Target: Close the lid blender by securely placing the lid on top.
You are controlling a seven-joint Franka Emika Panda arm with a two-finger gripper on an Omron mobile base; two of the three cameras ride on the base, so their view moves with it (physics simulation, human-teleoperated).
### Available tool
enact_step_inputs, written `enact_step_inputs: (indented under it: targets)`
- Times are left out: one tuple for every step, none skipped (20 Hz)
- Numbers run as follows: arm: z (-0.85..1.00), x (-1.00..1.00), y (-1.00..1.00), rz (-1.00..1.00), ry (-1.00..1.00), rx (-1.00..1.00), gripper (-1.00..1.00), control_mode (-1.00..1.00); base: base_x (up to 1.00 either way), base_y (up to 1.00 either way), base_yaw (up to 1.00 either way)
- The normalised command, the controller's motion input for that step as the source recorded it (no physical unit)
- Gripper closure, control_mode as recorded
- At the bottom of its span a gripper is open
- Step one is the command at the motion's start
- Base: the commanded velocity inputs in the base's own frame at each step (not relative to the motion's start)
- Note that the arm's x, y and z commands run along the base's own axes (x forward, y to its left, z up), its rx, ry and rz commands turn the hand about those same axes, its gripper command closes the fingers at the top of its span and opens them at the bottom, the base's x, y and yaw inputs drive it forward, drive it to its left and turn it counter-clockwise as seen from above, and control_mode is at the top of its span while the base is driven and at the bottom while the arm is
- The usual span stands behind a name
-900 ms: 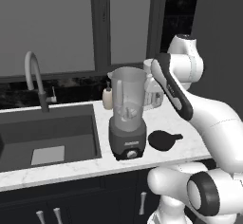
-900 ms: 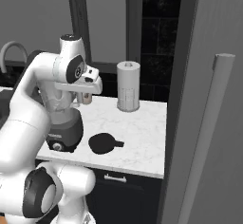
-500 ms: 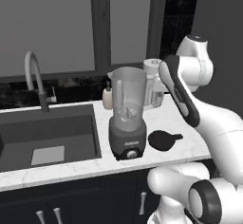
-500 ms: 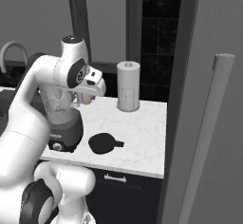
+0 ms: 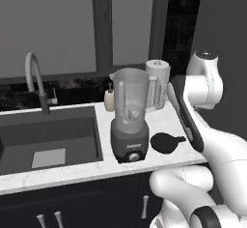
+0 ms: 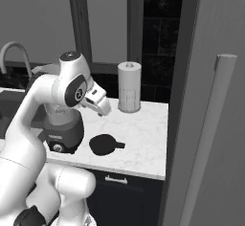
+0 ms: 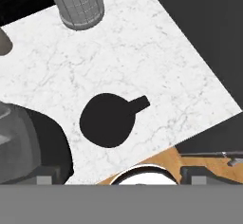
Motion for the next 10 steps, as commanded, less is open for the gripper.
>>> enact_step_inputs:
  targets:
    - [-0.41, -0.09, -0.41, -0.41, 0.01, 0.01, -1.0, -1.0, 0.0, 0.0, 0.0]
    - [-0.41, -0.09, -0.36, -0.4, 0.01, 0.02, -1.0, -1.0, 0.0, 0.0, 0.0]
    - [-0.38, -0.04, -0.34, -0.4, 0.04, 0.05, -1.0, -1.0, 0.0, 0.0, 0.0]
    - [-0.39, 0.0, -0.36, -0.39, 0.08, 0.07, -1.0, -1.0, 0.0, 0.0, 0.0]
    - [-0.38, 0.0, -0.32, -0.38, 0.1, 0.08, -1.0, -1.0, 0.0, 0.0, 0.0]
    - [-0.39, 0.0, -0.28, -0.37, 0.13, 0.07, -1.0, -1.0, 0.0, 0.0, 0.0]
    - [-0.36, 0.0, -0.22, -0.36, 0.13, 0.08, -1.0, -1.0, 0.0, 0.0, 0.0]
    - [-0.35, 0.0, -0.19, -0.33, 0.12, 0.1, -1.0, -1.0, 0.0, 0.0, 0.0]
    - [-0.35, 0.0, -0.21, -0.3, 0.14, 0.11, -1.0, -1.0, 0.0, 0.0, 0.0]
    - [-0.34, 0.0, -0.22, -0.28, 0.15, 0.13, -1.0, -1.0, 0.0, 0.0, 0.0]
